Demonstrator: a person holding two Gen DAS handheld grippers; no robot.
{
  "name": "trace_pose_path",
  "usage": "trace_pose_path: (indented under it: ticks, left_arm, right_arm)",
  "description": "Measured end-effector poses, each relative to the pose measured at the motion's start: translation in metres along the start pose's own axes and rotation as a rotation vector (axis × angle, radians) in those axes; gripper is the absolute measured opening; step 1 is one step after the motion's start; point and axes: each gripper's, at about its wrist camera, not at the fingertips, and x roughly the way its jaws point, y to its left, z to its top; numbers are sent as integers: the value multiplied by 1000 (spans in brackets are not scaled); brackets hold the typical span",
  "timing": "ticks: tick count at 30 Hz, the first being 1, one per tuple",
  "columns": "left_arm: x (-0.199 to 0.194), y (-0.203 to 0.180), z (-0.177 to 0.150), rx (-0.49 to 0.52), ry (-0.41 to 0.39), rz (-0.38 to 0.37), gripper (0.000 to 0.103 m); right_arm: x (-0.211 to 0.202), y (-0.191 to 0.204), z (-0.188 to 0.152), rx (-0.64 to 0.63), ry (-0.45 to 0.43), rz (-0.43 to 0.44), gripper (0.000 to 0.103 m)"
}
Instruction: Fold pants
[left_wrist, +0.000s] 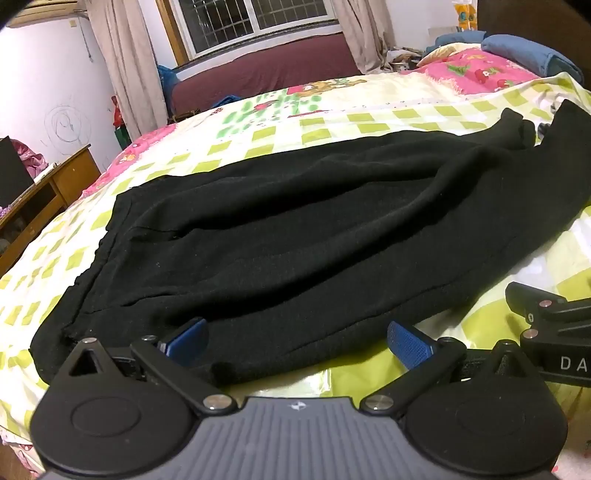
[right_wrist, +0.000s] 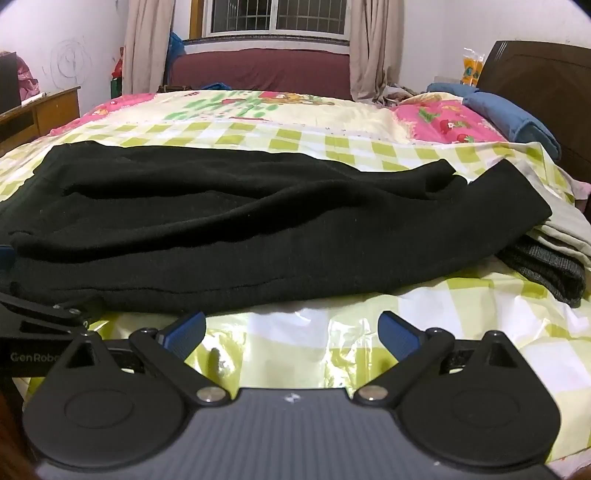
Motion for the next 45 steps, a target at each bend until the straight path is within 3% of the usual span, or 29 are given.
trace_pose_path:
  ticks: [45]
  left_arm:
    - [-2, 0, 0, 3, 2, -6, 103]
  right_arm:
    - [3, -1, -2, 5, 20, -6, 99]
